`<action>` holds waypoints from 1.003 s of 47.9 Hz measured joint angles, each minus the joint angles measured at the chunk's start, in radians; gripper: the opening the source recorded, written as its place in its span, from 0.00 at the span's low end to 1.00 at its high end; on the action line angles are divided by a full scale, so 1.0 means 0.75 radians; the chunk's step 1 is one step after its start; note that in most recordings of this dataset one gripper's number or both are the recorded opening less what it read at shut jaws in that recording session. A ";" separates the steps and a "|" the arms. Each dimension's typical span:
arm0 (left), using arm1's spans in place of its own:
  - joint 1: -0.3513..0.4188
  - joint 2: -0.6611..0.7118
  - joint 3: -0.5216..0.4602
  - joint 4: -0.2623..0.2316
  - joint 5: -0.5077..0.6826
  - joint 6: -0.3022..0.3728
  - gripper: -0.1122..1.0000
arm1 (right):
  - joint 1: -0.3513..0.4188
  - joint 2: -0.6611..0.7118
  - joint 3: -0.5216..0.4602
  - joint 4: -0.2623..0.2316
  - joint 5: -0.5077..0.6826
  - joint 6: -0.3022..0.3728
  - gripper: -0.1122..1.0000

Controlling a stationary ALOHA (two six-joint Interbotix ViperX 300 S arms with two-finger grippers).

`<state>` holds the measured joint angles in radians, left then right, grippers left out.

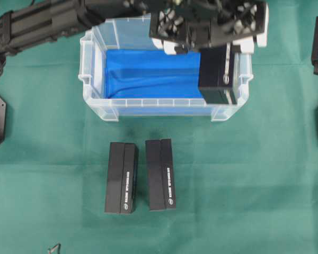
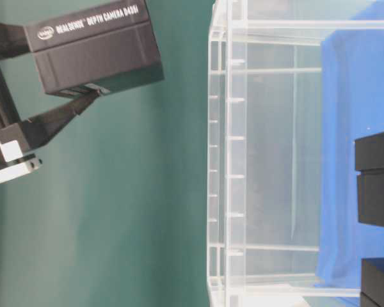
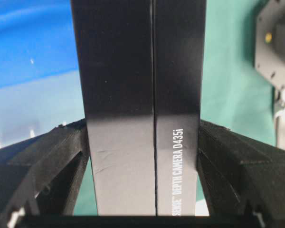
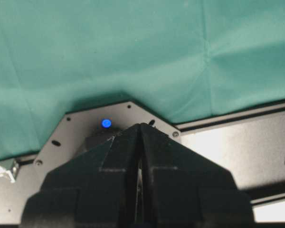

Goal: Take the box out of the case with the left arm.
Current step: 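Carry the box to the right of the two boxes on the table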

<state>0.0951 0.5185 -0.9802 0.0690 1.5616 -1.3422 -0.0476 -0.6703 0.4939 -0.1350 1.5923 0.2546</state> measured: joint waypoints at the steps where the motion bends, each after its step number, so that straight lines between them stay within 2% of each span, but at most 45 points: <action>1: -0.010 -0.002 0.000 0.000 0.000 -0.010 0.68 | 0.000 0.000 0.000 0.000 0.000 -0.002 0.10; 12: -0.121 -0.002 0.002 0.025 0.000 -0.143 0.68 | 0.000 0.000 0.000 0.000 0.000 0.000 0.10; 35: -0.389 0.000 0.020 0.029 0.002 -0.446 0.68 | 0.000 0.002 -0.002 0.000 -0.002 0.000 0.10; 41: -0.430 0.002 0.025 0.029 0.000 -0.493 0.68 | 0.000 0.000 0.000 0.004 0.000 0.000 0.10; 48: -0.436 0.002 0.049 0.029 0.000 -0.497 0.68 | 0.000 0.000 0.000 0.012 0.012 0.000 0.10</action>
<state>-0.2316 0.5200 -0.9434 0.0905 1.5616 -1.7150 -0.0476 -0.6703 0.4939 -0.1258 1.6015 0.2546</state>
